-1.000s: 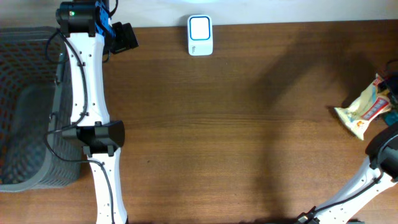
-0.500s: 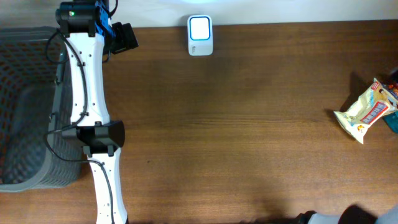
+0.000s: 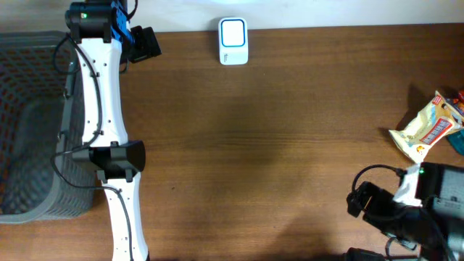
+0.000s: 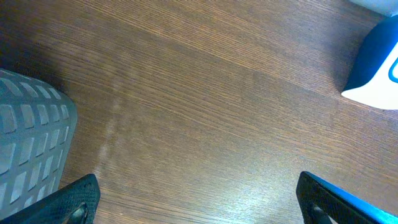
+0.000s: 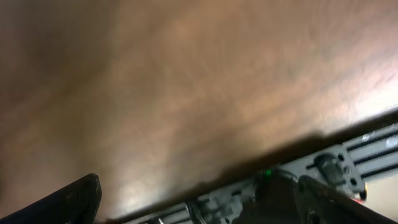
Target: Scan the item barcode
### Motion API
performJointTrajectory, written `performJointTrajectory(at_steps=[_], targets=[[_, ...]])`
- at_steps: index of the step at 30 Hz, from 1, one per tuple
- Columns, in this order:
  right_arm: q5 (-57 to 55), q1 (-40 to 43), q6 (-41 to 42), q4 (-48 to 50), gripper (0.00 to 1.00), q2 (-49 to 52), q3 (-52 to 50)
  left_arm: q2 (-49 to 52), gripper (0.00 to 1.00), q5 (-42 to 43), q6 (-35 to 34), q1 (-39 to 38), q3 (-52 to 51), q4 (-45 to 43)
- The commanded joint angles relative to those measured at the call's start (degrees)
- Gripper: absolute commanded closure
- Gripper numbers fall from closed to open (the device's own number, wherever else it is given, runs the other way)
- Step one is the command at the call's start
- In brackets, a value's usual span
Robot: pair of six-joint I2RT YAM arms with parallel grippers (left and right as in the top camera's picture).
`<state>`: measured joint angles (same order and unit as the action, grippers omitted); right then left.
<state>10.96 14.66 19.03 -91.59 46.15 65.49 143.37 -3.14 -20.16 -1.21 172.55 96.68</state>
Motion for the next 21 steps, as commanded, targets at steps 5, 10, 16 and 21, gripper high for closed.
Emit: performJointTrajectory(at_steps=[5,10,16,21], targets=[[0.24,-0.46,-0.39,1.44,0.02,3.13,-2.27,-0.04,0.01,0.39,0.50,0.04,-0.11,0.02],[0.48,-0.44,-9.55,6.64,0.02,3.08,-2.27,-0.04,0.01,0.39,0.50,0.04,-0.11,0.02],[0.35,-4.70,-13.05,16.28,0.01,0.20,-2.38,-0.04,0.01,0.39,0.50,0.04,-0.11,0.02],[-4.81,-18.73,-15.65,34.27,0.02,-16.39,-12.44,-0.04,0.01,0.39,0.50,0.04,-0.11,0.04]])
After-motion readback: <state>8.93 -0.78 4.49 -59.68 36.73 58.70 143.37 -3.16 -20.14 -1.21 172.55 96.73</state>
